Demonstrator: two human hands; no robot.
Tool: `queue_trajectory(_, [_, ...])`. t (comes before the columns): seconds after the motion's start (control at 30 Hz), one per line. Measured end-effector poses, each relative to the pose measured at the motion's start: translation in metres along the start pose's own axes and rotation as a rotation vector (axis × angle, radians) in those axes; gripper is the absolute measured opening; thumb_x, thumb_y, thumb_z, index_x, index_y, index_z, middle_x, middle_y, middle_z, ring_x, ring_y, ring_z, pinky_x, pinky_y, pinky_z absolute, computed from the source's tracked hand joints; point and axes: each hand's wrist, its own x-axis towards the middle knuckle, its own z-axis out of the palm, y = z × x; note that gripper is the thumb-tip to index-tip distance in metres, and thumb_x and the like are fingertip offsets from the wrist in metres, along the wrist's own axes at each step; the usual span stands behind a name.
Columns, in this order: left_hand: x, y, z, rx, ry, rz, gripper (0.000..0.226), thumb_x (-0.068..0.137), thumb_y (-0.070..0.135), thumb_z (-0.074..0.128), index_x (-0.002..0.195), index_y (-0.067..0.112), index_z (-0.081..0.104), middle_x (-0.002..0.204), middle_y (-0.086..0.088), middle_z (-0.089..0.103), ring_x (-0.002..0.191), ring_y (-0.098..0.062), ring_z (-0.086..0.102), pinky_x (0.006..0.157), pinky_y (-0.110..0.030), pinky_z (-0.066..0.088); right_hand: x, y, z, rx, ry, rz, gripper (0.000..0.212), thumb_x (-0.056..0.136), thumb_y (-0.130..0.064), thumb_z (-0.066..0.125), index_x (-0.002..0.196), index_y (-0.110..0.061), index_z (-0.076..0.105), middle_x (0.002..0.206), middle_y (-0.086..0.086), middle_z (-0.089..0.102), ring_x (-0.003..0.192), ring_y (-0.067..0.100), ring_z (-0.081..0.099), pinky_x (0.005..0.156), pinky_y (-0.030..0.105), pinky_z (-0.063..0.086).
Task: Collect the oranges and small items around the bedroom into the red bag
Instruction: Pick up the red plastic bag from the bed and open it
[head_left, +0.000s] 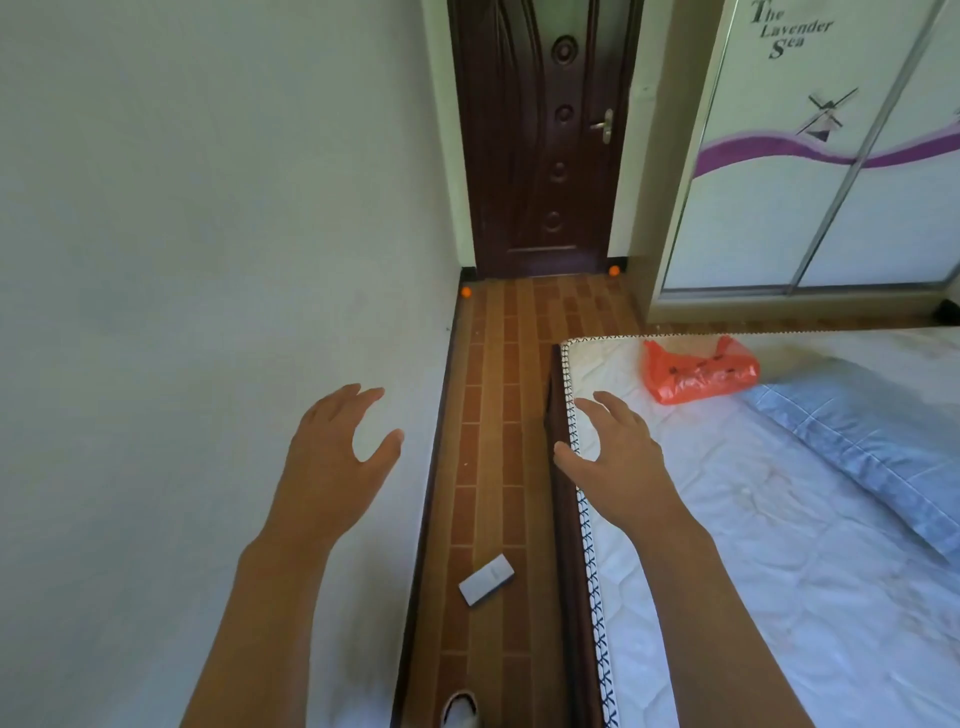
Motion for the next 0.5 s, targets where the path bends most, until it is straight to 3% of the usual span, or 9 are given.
queue_trajectory(0.17, [0.056, -0.006, 0.028, -0.013, -0.037, 0.044, 0.057, 0.096, 0.044, 0.066, 0.148, 0.027, 0.053, 0.158, -0.001, 0.047, 0.149, -0.024, 0.038, 0.122, -0.05, 0.034, 0.046, 0.002, 0.004, 0.024, 0.017, 0.038, 0.075, 0.083, -0.061, 0.048, 0.152, -0.033, 0.044, 0.166, -0.007, 0.03, 0.152, 0.021, 0.027, 0.121, 0.053, 0.031])
queue_trajectory(0.3, [0.113, -0.016, 0.047, -0.055, -0.065, 0.073, 0.056, 0.097, 0.045, 0.066, 0.148, 0.026, 0.053, 0.158, -0.002, 0.047, 0.148, -0.025, 0.039, 0.122, -0.053, 0.035, 0.093, 0.002, 0.008, -0.024, 0.044, 0.041, 0.067, 0.09, -0.055, 0.059, 0.151, -0.032, 0.045, 0.165, -0.006, 0.031, 0.152, 0.02, 0.027, 0.12, 0.051, 0.03])
queue_trajectory(0.5, [0.21, -0.02, 0.048, -0.123, -0.061, 0.083, 0.073, 0.089, 0.066, 0.05, 0.149, 0.025, 0.052, 0.159, -0.002, 0.046, 0.149, -0.026, 0.038, 0.122, -0.053, 0.034, 0.174, -0.014, -0.009, -0.057, 0.135, 0.073, 0.069, 0.087, -0.052, 0.067, 0.149, -0.029, 0.048, 0.163, -0.004, 0.034, 0.15, 0.025, 0.03, 0.119, 0.055, 0.032])
